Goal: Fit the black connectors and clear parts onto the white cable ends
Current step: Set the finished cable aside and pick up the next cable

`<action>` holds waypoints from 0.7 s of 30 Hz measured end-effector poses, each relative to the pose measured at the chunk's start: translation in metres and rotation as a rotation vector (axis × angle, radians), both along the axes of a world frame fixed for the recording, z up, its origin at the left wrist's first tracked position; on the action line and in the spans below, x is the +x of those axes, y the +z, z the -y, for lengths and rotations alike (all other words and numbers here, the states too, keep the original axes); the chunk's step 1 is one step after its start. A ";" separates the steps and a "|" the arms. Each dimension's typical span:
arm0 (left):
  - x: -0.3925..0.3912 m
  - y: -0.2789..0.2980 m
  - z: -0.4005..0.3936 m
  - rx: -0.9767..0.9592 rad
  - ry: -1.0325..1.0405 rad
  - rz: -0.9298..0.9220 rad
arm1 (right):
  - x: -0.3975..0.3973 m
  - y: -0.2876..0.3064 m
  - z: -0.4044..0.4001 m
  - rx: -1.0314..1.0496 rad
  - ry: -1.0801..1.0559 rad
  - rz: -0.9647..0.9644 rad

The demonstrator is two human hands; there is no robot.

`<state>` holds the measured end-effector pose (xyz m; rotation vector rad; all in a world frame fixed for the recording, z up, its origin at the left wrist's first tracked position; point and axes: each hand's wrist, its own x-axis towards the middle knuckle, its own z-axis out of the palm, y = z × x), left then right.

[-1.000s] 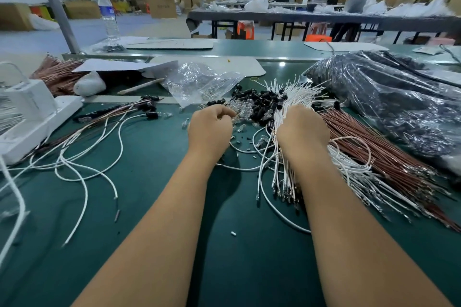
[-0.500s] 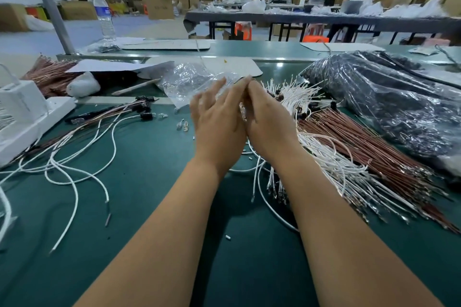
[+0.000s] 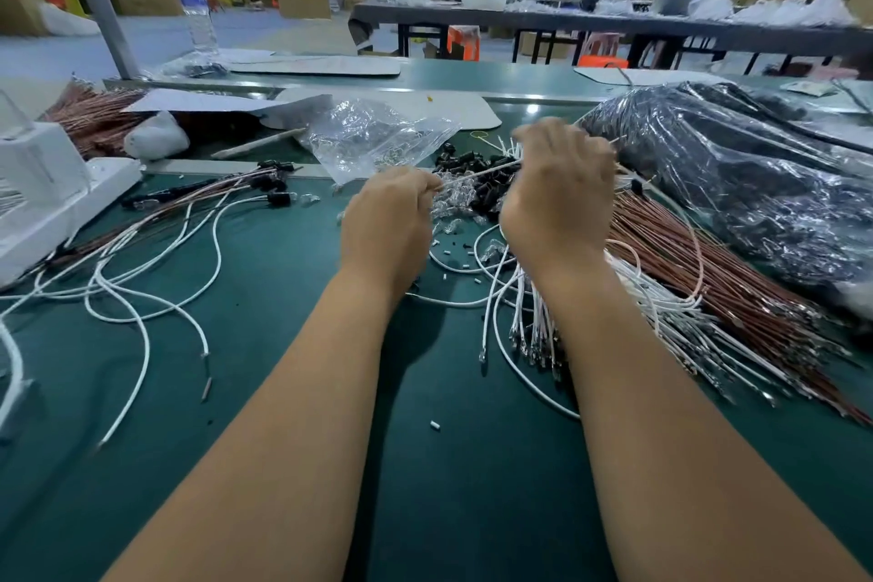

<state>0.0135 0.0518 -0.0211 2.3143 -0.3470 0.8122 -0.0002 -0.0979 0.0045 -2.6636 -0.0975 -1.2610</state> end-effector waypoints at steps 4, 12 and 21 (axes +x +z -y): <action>-0.004 0.002 0.006 -0.056 -0.100 0.070 | 0.001 -0.007 -0.018 -0.069 0.252 -0.143; 0.001 0.002 -0.002 -0.426 -0.148 -0.111 | 0.009 -0.010 0.002 0.177 0.129 -0.167; 0.008 0.001 -0.021 -0.486 0.147 -0.165 | 0.009 0.003 0.026 0.709 -0.056 -0.080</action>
